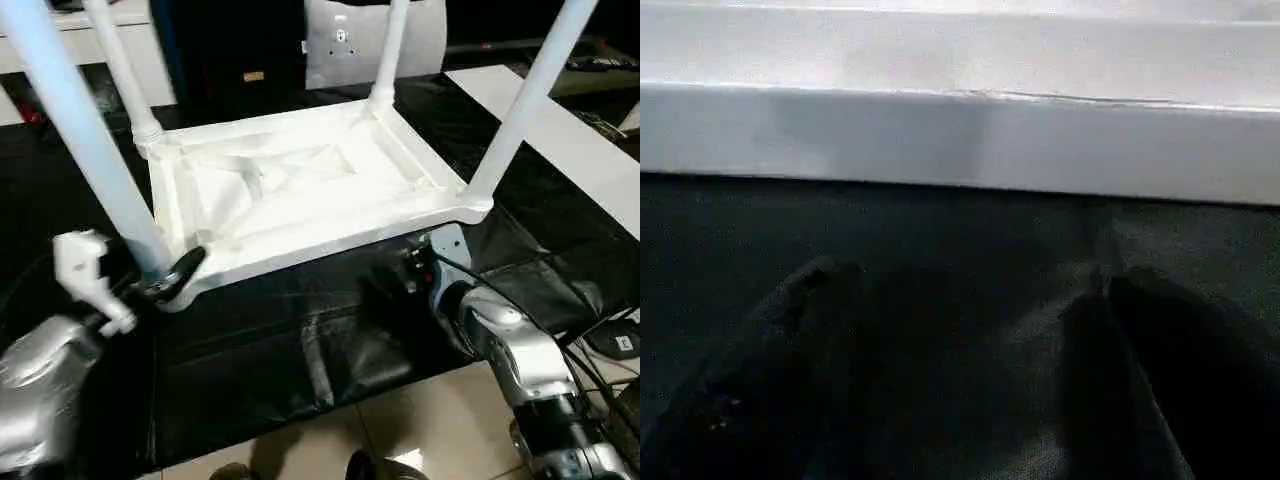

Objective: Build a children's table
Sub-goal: Rotate table base

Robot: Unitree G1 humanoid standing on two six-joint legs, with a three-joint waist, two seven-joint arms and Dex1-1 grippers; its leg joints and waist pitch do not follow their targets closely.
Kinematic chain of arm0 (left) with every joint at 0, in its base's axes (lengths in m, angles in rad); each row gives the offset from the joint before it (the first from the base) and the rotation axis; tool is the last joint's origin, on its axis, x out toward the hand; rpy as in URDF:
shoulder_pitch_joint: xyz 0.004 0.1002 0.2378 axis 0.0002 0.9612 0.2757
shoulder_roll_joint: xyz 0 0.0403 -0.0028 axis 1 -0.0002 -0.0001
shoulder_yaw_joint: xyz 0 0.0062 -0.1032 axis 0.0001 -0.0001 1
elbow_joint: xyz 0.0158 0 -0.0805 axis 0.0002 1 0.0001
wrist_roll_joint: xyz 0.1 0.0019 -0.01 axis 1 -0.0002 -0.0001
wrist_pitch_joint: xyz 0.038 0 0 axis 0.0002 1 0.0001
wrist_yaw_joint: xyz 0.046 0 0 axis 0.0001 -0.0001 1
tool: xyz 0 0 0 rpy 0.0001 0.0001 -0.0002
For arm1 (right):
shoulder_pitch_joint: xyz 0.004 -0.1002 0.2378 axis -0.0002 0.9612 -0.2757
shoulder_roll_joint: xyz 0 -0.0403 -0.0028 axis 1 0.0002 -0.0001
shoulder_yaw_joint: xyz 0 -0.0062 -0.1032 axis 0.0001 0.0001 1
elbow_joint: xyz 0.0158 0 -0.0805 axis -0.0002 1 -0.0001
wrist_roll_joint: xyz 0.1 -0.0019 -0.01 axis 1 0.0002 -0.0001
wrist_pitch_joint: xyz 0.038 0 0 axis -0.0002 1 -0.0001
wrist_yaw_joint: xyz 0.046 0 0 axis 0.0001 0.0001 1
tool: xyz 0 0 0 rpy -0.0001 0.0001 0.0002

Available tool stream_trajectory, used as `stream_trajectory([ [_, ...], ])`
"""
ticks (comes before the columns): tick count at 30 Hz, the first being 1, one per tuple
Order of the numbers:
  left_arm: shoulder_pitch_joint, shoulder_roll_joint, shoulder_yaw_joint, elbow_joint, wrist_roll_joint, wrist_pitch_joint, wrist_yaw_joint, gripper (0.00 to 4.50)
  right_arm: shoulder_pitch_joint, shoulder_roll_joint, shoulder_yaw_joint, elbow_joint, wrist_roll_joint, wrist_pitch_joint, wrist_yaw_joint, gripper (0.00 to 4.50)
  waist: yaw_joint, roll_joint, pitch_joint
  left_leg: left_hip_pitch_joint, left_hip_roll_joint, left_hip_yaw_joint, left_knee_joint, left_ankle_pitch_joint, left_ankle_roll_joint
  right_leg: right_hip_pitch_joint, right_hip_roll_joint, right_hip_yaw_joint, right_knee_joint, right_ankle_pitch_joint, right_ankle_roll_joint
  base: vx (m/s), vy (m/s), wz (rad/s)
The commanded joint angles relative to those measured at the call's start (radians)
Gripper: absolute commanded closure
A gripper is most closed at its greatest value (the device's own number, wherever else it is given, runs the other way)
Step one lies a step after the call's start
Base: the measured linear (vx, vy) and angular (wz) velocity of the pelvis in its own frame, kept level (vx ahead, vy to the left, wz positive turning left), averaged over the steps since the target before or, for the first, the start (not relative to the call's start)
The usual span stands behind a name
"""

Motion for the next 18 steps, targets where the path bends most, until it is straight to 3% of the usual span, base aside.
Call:
stream_trajectory([
  [1, -0.021, -0.009, -0.061, 0.005, 0.003, 0.020, -0.039, 0.06, -0.028, 0.009, -0.007, 0.054, -0.014, -0.028, -0.012, 0.00, 0.004, 0.007, -0.073, 0.005, 0.034, -0.004, -0.071, -0.159, 0.057, 0.059, -0.078, 0.081, -0.065, -0.409, -0.051, 0.000, 0.000, 0.00],
  [3, -0.021, 0.002, -0.126, -0.059, -0.060, 0.079, -0.158, 0.06, -0.084, 0.027, -0.018, 0.149, -0.017, -0.072, -0.014, 0.00, 0.009, 0.009, -0.075, 0.005, 0.039, -0.004, -0.072, -0.148, 0.052, 0.059, -0.082, 0.084, -0.057, -0.389, -0.070, 0.000, 0.000, 0.00],
  [4, -0.022, 0.004, -0.139, -0.071, -0.073, 0.091, -0.180, 0.06, -0.096, 0.029, -0.019, 0.169, -0.019, -0.082, -0.014, 0.00, 0.010, -0.001, -0.081, 0.004, 0.041, -0.003, -0.071, -0.131, 0.050, 0.062, -0.081, 0.087, -0.050, -0.360, -0.086, 0.000, 0.000, 0.00],
  [5, -0.021, 0.006, -0.146, -0.078, -0.076, 0.096, -0.188, 0.06, -0.101, 0.030, -0.020, 0.176, -0.019, -0.086, -0.013, 0.00, 0.016, 0.006, -0.080, 0.007, 0.042, -0.001, -0.071, -0.117, 0.049, 0.058, -0.081, 0.091, -0.043, -0.331, -0.103, 0.000, 0.000, 0.00],
  [6, -0.023, 0.011, -0.177, -0.104, -0.086, 0.118, -0.219, 0.06, -0.124, 0.034, -0.021, 0.209, -0.020, -0.105, -0.007, 0.00, 0.016, -0.004, -0.080, 0.005, 0.043, 0.001, -0.072, -0.113, 0.049, 0.059, -0.082, 0.092, -0.040, -0.325, -0.107, 0.000, 0.000, 0.00],
  [9, -0.030, 0.025, -0.257, -0.153, -0.082, 0.149, -0.282, 0.06, -0.166, 0.047, -0.020, 0.258, -0.021, -0.134, 0.005, 0.00, 0.020, -0.001, -0.083, 0.001, 0.041, 0.003, -0.071, -0.102, 0.045, 0.064, -0.082, 0.095, -0.034, -0.319, -0.111, 0.000, 0.000, 0.00],
  [10, -0.038, 0.026, -0.303, -0.173, -0.068, 0.156, -0.297, 0.06, -0.185, 0.055, -0.012, 0.276, -0.023, -0.155, 0.021, 0.00, 0.015, -0.013, -0.083, -0.002, 0.038, 0.005, -0.071, -0.110, 0.043, 0.067, -0.081, 0.096, -0.036, -0.337, -0.105, 0.000, 0.000, 0.00],
  [13, -0.048, 0.022, -0.342, -0.180, -0.059, 0.164, -0.317, 0.06, -0.198, 0.066, 0.000, 0.291, -0.023, -0.173, 0.044, 0.00, 0.013, -0.017, -0.081, -0.011, 0.031, 0.008, -0.069, -0.122, 0.040, 0.069, -0.082, 0.100, -0.038, -0.404, -0.075, 0.000, 0.000, 0.00],
  [14, -0.050, 0.021, -0.350, -0.183, -0.056, 0.167, -0.322, 0.06, -0.203, 0.069, 0.003, 0.300, -0.023, -0.182, 0.052, 0.00, 0.011, -0.018, -0.081, -0.004, 0.027, 0.011, -0.068, -0.142, 0.040, 0.065, -0.082, 0.100, -0.049, -0.461, -0.054, 0.000, 0.000, 0.00],
  [18, -0.095, -0.038, -0.403, -0.181, -0.037, 0.186, -0.290, 0.06, -0.205, 0.106, 0.058, 0.304, -0.035, -0.240, 0.145, 0.00, -0.004, -0.022, -0.078, -0.001, 0.018, 0.012, -0.061, -0.187, 0.037, 0.062, -0.076, 0.089, -0.073, -0.584, 0.016, 0.000, 0.000, 0.00],
])
